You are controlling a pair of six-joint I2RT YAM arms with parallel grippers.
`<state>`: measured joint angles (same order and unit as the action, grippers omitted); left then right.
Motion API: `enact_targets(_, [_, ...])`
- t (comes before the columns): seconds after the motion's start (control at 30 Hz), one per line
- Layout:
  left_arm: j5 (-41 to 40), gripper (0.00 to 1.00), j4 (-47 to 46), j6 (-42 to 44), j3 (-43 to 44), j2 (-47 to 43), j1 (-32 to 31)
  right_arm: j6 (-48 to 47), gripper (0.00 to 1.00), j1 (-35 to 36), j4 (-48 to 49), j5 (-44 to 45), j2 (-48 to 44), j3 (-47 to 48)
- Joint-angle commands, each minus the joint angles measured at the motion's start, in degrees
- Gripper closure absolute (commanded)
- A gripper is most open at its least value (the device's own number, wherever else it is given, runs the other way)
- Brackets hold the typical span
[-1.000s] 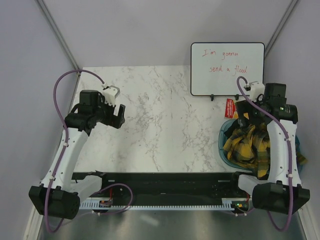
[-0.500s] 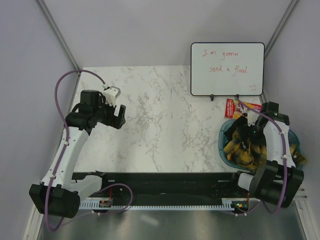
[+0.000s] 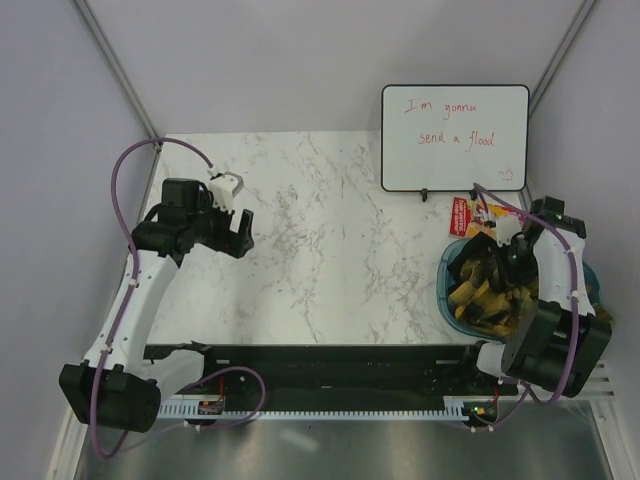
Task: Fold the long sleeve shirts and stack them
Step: Grab the shirt from the pile
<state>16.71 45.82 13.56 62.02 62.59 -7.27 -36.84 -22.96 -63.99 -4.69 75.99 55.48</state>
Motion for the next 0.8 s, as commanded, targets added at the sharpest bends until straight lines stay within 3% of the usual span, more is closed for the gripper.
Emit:
enact_targets(0.0, [3.3, 0.01, 1.5, -1.1, 4.2, -0.4, -0.3, 0.7, 1.00, 0.0, -5.2, -13.8, -9.4, 14.3])
enact_targets(0.23, [2.5, 0.01, 2.6, -3.5, 8.8, -0.6, -0.2, 10.9, 1.00, 0.5, -2.3, -36.2, -9.7, 35.9])
enact_targets(0.3, [1.1, 0.01, 2.5, -5.5, 10.1, -0.4, -0.2, 18.1, 1.00, 4.4, 4.5, -40.3, -8.8, 38.5])
enact_targets(0.37, [0.1, 0.01, 2.6, -8.1, 11.3, 0.3, -0.1, 23.0, 1.00, 9.2, 13.0, -40.1, -7.9, 39.8])
enact_targets(0.5, [-0.7, 0.01, 2.5, -12.3, 14.3, 0.1, 1.3, 31.4, 1.00, 28.4, 22.6, -32.9, -3.8, 48.4])
enact_targets(0.57, [-0.4, 0.01, 2.5, -15.5, 15.2, -0.2, 2.2, 34.1, 1.00, 32.0, 26.0, -31.8, 1.1, 53.9])
enact_targets(0.67, [0.4, 0.01, 1.9, -19.7, 17.3, -1.2, 5.5, 40.2, 1.00, 38.3, 29.9, -32.2, 8.4, 68.0])
enact_targets(0.77, [2.0, 0.01, 1.3, -23.7, 19.5, -1.7, 13.4, 44.2, 1.00, 44.7, 32.8, -31.3, 15.8, 85.1])
